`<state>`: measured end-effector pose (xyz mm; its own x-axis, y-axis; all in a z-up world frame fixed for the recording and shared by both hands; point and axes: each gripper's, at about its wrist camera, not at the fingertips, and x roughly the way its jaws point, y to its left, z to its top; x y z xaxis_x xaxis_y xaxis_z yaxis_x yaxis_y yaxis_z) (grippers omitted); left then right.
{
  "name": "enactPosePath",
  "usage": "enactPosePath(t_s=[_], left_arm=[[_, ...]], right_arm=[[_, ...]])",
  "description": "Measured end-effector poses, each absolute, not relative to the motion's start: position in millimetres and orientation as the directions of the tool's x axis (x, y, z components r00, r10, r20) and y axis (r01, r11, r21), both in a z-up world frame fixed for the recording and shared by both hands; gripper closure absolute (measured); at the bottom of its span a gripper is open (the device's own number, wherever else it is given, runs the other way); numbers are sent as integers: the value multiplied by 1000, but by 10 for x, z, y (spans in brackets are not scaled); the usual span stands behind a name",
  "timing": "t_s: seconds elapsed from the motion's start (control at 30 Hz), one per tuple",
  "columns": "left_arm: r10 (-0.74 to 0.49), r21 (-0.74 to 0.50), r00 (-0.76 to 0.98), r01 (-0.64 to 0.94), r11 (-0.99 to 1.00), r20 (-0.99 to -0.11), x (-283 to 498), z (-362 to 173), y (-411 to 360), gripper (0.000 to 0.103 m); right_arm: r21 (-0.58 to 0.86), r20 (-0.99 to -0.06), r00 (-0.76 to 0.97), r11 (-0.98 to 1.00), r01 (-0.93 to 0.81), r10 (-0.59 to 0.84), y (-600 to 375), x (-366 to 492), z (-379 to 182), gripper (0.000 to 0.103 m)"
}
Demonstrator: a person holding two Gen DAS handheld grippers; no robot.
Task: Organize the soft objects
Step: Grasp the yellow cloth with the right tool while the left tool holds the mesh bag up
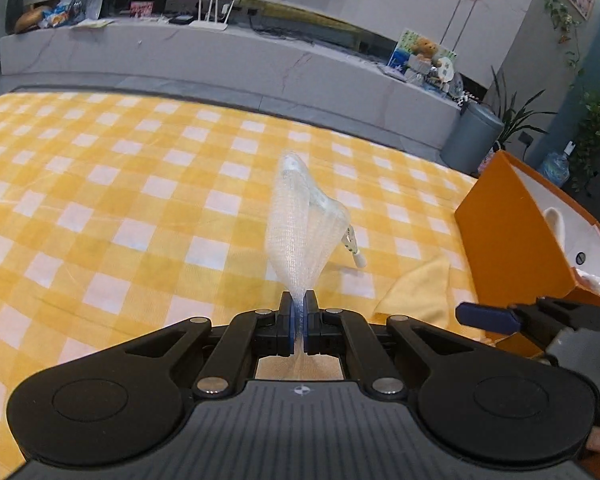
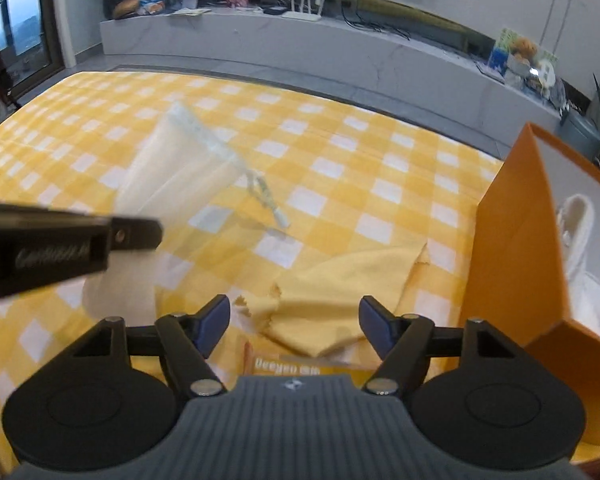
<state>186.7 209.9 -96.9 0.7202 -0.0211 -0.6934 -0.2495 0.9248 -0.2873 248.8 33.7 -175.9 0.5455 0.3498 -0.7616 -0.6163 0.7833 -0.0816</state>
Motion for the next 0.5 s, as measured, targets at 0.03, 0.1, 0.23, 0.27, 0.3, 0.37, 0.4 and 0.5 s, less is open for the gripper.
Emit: enactPosePath(t_s=[0.03,0.1,0.23,0.27,0.3,0.37,0.4,0.5], left_arm=[[-17,-281,717,-252,926,-697,1873,-981,2105,99],[-11,-274,715,-253,928,-699,1871,-988,2107,99],[-21,-281,710,-251,926,-704,1880,-999,2116,99],[-23,-282,709,-251,926,-705,1882,-1001,2116,99],[-25,-283,709,-249,926,-705,1882,-1003,2113,99],[-32,-286,710,-241,927,-704,1882,-1000,2105,99],[-36,-286,710,-236,928,-704,1883,-998,2095,99],[-46,-285,711,-221,933,-701,1881,-990,2063,99]], right_arm=[[-76,-767,540,786,-614,347,365,2526,-1784,32],[-66,-775,530,789,-611,345,416,2576,-1834,37],[-35,-801,494,796,-604,339,450,2684,-1950,47],[-22,-808,481,800,-600,339,443,2706,-1982,52],[-11,-811,476,804,-594,341,431,2720,-2003,54],[-13,-800,489,805,-593,347,412,2723,-2005,61],[-24,-797,496,802,-597,345,414,2714,-2004,69],[-65,-789,512,782,-620,340,438,2658,-1989,97]])
